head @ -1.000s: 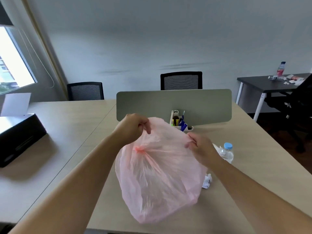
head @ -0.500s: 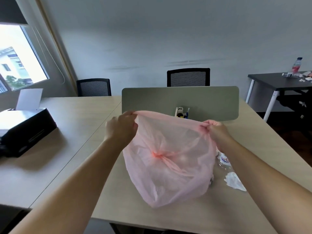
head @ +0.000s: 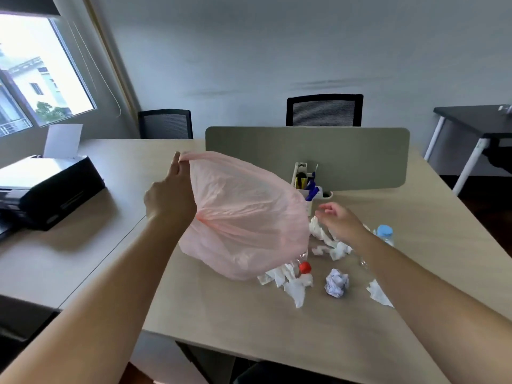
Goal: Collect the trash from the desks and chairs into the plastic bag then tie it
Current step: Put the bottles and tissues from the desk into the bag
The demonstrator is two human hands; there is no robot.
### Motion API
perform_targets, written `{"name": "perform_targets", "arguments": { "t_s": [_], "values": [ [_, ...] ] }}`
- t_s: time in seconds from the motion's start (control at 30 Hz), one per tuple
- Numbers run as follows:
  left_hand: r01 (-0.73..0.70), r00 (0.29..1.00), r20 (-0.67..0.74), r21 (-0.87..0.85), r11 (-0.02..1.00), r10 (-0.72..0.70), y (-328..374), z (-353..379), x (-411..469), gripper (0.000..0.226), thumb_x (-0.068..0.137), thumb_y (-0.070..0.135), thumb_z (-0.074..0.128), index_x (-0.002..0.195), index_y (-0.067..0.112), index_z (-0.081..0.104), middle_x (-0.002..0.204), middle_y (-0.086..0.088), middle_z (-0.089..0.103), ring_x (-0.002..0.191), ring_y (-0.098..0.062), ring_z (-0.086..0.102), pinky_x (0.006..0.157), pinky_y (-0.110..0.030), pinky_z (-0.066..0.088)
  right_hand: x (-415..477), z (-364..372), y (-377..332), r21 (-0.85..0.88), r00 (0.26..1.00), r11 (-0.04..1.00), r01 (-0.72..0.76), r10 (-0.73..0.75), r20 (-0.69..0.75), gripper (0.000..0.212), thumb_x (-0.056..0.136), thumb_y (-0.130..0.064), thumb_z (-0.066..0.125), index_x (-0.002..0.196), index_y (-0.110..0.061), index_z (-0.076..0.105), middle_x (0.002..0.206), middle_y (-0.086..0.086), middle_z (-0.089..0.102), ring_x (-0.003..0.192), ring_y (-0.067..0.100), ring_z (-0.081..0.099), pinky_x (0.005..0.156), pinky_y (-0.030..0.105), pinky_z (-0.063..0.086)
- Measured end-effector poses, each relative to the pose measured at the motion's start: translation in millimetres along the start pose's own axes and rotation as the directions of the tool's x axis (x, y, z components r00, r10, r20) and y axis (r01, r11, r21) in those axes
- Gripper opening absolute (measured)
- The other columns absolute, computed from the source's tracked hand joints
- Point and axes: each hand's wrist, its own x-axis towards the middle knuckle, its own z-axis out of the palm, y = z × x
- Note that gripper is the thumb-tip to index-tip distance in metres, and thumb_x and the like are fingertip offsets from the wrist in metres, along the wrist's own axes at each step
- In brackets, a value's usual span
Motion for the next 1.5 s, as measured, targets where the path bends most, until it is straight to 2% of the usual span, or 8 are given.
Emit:
{"name": "perform_targets", "arguments": {
  "t_s": [0.23, 0.33, 0.43, 0.73, 0.87, 1.1, 1.27, 1.5],
  "values": [
    [-0.013, 0.983, 0.179, -0.080, 0.997, 0.027, 8.1, 56.8, -7.4, 0.082, 0.080, -0.003, 0.046, 0.149, 0.019, 0.009, 0.160, 0.014, 0.001, 0.107, -0.038, 0.058, 0.074, -0.038, 0.045, -11.8, 54.4, 93.7, -0.620, 0.953, 0.773, -0.132, 0.270, 0.134, 0.079, 0.076, -0.056, 0.063, 0.144, -0.036, 0.028, 0.151, 0.006, 0.027, 0.134, 0.031, 0.036, 0.107, 0.046, 0.035],
    [-0.076, 0.976, 0.194, -0.140, 0.987, 0.103, 7.7, 80.2, -4.5, 0.082, 0.079, -0.004, 0.046, 0.149, 0.018, 0.010, 0.160, 0.008, 0.006, 0.115, -0.035, 0.054, 0.075, -0.038, 0.047, -25.9, 67.9, 129.7, -0.720, 0.939, 0.674, -0.168, 0.331, 0.090, 0.052, 0.087, -0.036, 0.058, 0.136, -0.028, 0.039, 0.141, 0.010, 0.037, 0.122, 0.031, 0.046, 0.097, 0.036, 0.043],
    [-0.123, 0.963, 0.218, -0.181, 0.976, 0.162, 9.0, 94.6, 3.6, 0.079, 0.078, -0.005, 0.048, 0.147, 0.014, 0.014, 0.158, 0.000, 0.015, 0.116, -0.034, 0.053, 0.079, -0.039, 0.048, -24.3, 62.7, 125.4, -0.623, 0.963, 0.753, -0.214, 0.270, -0.005, 0.009, 0.087, -0.018, 0.057, 0.094, -0.019, 0.052, 0.112, 0.009, 0.063, 0.095, 0.025, 0.059, 0.076, 0.027, 0.046],
    [-0.149, 0.955, 0.219, -0.231, 0.962, 0.200, 7.9, 85.0, 24.7, 0.075, 0.079, -0.003, 0.049, 0.145, 0.015, 0.019, 0.154, 0.000, 0.026, 0.111, -0.029, 0.055, 0.066, -0.031, 0.037, 13.7, 107.5, -55.5, 0.208, 0.977, 0.978, -0.012, -0.032, 0.210, 0.031, 0.082, -0.009, 0.071, 0.110, -0.015, 0.060, 0.103, 0.005, 0.062, 0.082, 0.016, 0.060, 0.072, 0.028, 0.056],
    [-0.142, 0.950, 0.230, -0.276, 0.950, 0.209, 3.8, 84.6, 26.4, 0.074, 0.076, -0.004, 0.049, 0.143, 0.015, 0.022, 0.149, 0.001, 0.032, 0.107, -0.028, 0.055, 0.064, -0.031, 0.036, 17.2, 145.2, -54.0, 0.040, 0.902, 0.998, 0.056, -0.067, 0.427, 0.058, 0.079, -0.028, 0.075, 0.131, -0.028, 0.049, 0.118, -0.005, 0.050, 0.111, 0.013, 0.053, 0.092, 0.026, 0.047],
    [-0.126, 0.957, 0.212, -0.311, 0.942, 0.198, -10.4, 89.2, 28.3, 0.073, 0.076, -0.003, 0.050, 0.141, 0.015, 0.024, 0.136, 0.001, 0.043, 0.103, -0.025, 0.052, 0.061, -0.031, 0.033, 42.8, 124.8, 13.5, -0.235, 0.988, 0.968, -0.082, 0.048, -0.147, 0.028, 0.083, -0.020, 0.065, 0.111, -0.018, 0.058, 0.111, 0.002, 0.060, 0.095, 0.018, 0.059, 0.077, 0.028, 0.047],
    [-0.133, 0.952, 0.217, -0.338, 0.932, 0.215, -7.5, 93.4, 29.0, 0.075, 0.075, -0.002, 0.051, 0.142, 0.017, 0.024, 0.132, 0.003, 0.044, 0.092, -0.020, 0.045, 0.056, -0.029, 0.032, 50.2, 138.6, 56.4, -0.395, 0.966, 0.882, -0.258, 0.231, -0.116, 0.079, 0.072, -0.044, 0.073, 0.137, -0.017, 0.036, 0.130, 0.010, 0.049, 0.118, 0.030, 0.051, 0.094, 0.045, 0.048],
    [-0.115, 0.950, 0.243, -0.310, 0.944, 0.196, -7.5, 103.9, 32.0, 0.076, 0.075, -0.002, 0.052, 0.142, 0.018, 0.023, 0.131, 0.002, 0.046, 0.094, -0.021, 0.046, 0.054, -0.028, 0.028, 45.2, 156.9, 83.1, -0.387, 0.933, 0.849, -0.361, 0.336, -0.133, 0.089, 0.081, -0.034, 0.071, 0.149, -0.024, 0.013, 0.134, 0.019, 0.043, 0.119, 0.036, 0.049, 0.094, 0.045, 0.048]
  ]
}}
